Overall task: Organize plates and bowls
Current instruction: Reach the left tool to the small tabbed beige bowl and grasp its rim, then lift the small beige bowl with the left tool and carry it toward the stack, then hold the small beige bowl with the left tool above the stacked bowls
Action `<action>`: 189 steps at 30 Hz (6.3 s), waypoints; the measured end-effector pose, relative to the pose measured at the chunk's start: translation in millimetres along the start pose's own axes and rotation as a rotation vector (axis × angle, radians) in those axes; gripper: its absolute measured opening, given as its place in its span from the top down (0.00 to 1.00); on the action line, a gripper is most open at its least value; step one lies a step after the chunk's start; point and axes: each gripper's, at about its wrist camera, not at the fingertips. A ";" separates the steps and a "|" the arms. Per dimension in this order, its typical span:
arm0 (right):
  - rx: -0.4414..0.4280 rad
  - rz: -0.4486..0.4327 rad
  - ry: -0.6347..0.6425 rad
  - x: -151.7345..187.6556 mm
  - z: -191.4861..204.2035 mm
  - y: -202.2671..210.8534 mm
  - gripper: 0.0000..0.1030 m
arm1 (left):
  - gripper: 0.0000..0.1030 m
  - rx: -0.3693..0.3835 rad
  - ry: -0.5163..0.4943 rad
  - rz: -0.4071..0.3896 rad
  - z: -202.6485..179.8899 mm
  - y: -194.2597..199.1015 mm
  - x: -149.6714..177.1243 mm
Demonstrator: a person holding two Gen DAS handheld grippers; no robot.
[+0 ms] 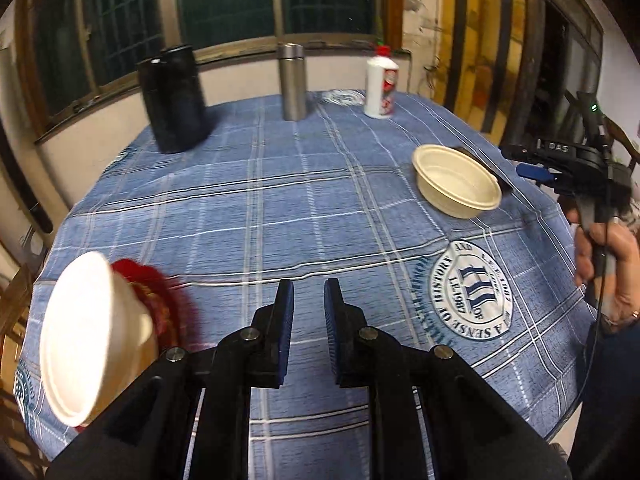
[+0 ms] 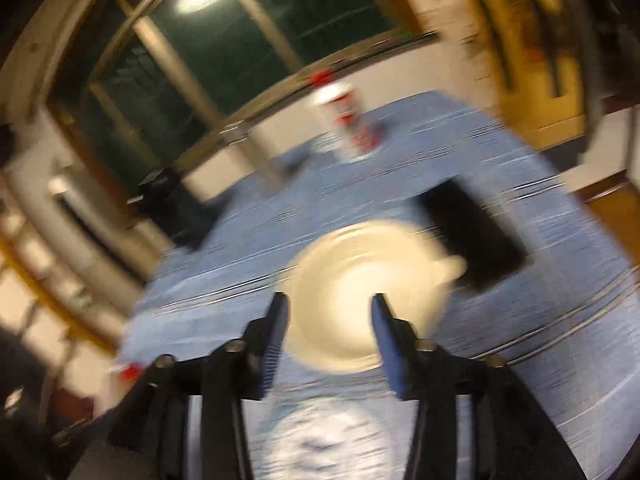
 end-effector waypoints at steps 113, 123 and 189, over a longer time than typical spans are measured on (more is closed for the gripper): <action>0.031 0.056 0.513 148.3 143.2 12.5 0.90 | 0.86 0.043 0.033 0.037 8.0 -42.8 40.3; 0.026 0.047 0.499 144.4 139.6 16.1 0.90 | 0.86 0.049 0.031 0.033 6.8 -41.9 39.3; -0.235 0.070 0.491 117.3 214.0 47.2 0.89 | 0.86 -0.124 0.128 -0.200 68.9 38.7 20.3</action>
Point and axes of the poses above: each gripper's, at about its wrist camera, not at the fingertips, and y roughly against the way its jaws point, z to its left, x to its underside, and after that the axes turned 4 degrees about x, right-handed
